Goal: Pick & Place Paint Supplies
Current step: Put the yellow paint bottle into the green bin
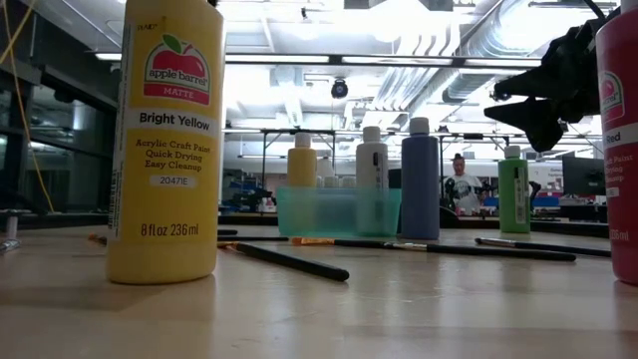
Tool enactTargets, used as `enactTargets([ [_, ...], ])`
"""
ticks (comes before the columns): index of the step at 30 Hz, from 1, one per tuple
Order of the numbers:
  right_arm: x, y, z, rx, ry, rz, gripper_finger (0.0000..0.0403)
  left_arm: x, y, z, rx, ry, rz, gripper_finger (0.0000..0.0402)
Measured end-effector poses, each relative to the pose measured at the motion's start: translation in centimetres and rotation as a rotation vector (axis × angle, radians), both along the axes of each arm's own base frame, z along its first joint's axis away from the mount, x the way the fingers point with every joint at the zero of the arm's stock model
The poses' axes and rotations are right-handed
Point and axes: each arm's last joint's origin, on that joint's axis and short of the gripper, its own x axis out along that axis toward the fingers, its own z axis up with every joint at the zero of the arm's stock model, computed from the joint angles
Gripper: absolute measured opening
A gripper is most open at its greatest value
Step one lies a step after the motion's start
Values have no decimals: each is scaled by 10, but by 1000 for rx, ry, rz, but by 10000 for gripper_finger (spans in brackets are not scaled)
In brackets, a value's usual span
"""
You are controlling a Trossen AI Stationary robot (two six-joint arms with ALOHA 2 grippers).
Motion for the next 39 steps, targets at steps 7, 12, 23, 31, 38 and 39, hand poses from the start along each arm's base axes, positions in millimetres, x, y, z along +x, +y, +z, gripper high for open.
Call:
enactTargets([
  [7, 0, 0, 0, 0, 0, 0, 223, -5, -19, -13, -47, -129, -157, 209],
  [12, 0, 0, 0, 0, 0, 0, 223, -7, -26, -29, -67, -119, -320, 209],
  [23, 0, 0, 0, 0, -1, 0, 223, 0, -29, -45, -81, -183, -346, 209],
  [31, 0, 0, 0, 0, -1, 0, 223, 3, -31, -55, -96, -217, -356, 209],
  [38, 0, 0, 0, 0, -1, 0, 223, 6, -32, -54, -109, -245, -351, 202],
  [39, 0, 0, 0, 0, -1, 0, 223, 5, -32, -54, -109, -242, -350, 197],
])
